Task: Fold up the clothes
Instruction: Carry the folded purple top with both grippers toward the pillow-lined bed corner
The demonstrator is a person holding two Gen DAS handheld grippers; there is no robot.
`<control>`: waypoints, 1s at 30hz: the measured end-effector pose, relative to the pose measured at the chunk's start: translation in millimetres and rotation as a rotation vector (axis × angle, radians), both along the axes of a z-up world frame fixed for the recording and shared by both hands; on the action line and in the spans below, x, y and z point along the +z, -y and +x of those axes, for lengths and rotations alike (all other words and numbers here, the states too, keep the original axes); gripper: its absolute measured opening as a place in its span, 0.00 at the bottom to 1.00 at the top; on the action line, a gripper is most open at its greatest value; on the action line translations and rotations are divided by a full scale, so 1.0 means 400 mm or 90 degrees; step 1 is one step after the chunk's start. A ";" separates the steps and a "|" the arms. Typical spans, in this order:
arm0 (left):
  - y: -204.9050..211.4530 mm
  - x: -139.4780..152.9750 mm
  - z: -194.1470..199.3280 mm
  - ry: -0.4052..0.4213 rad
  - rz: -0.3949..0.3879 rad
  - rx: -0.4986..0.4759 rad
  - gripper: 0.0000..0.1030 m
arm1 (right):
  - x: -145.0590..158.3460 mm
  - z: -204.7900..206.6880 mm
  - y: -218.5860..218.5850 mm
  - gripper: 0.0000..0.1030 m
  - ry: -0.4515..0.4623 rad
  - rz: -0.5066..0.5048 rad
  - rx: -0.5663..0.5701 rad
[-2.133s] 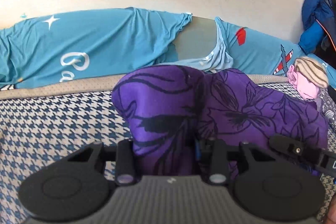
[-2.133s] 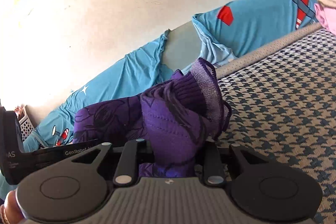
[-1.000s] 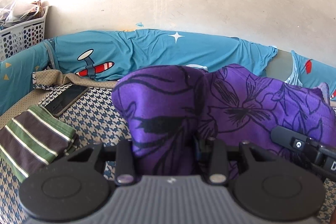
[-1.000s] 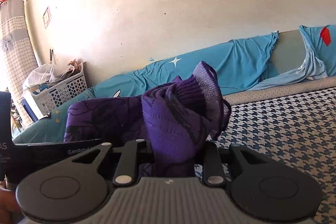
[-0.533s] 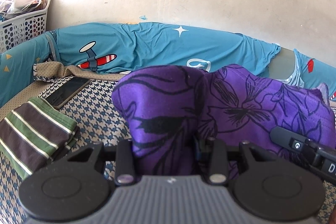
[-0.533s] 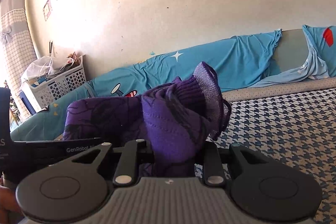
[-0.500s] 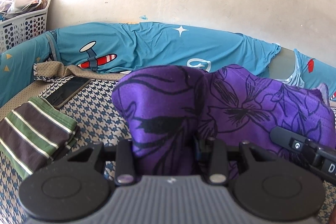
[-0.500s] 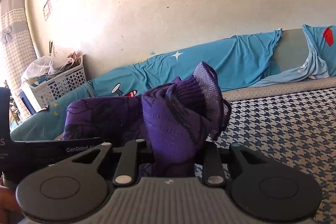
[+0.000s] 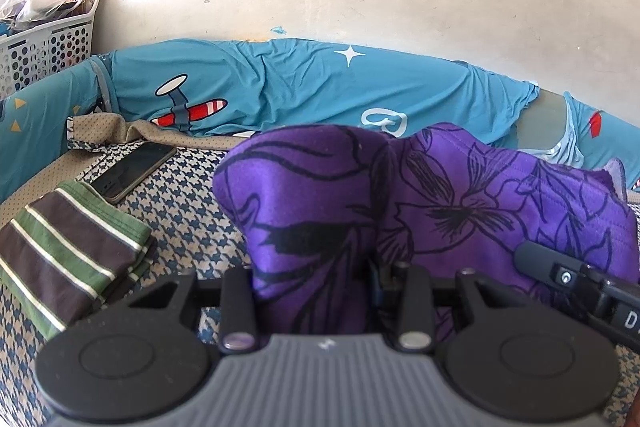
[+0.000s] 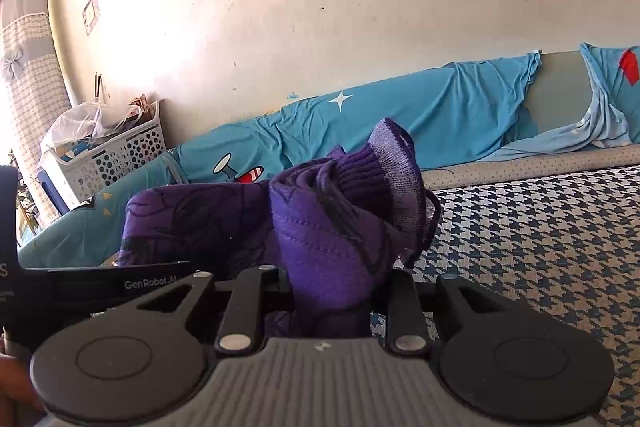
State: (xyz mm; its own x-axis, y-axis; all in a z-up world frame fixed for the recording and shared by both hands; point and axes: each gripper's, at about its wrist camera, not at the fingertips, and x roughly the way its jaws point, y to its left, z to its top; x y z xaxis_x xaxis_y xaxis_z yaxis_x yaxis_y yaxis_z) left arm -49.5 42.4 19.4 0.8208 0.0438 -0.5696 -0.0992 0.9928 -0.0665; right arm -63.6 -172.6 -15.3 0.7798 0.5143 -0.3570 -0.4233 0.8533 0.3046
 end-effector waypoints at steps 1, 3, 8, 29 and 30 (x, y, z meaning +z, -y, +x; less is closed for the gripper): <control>-0.001 -0.001 0.000 -0.001 -0.001 0.001 0.33 | 0.000 0.000 -0.001 0.23 0.000 -0.001 0.001; -0.003 -0.002 0.001 -0.002 -0.001 0.002 0.33 | -0.002 0.002 -0.003 0.23 -0.002 -0.001 0.001; -0.009 -0.002 0.000 -0.002 0.000 0.006 0.33 | -0.005 0.002 -0.009 0.23 -0.002 -0.004 0.005; -0.113 -0.012 -0.019 -0.010 -0.013 0.051 0.33 | -0.024 0.023 -0.097 0.23 -0.014 -0.016 0.043; -0.122 -0.012 -0.021 -0.010 -0.014 0.056 0.33 | -0.026 0.025 -0.105 0.23 -0.015 -0.016 0.047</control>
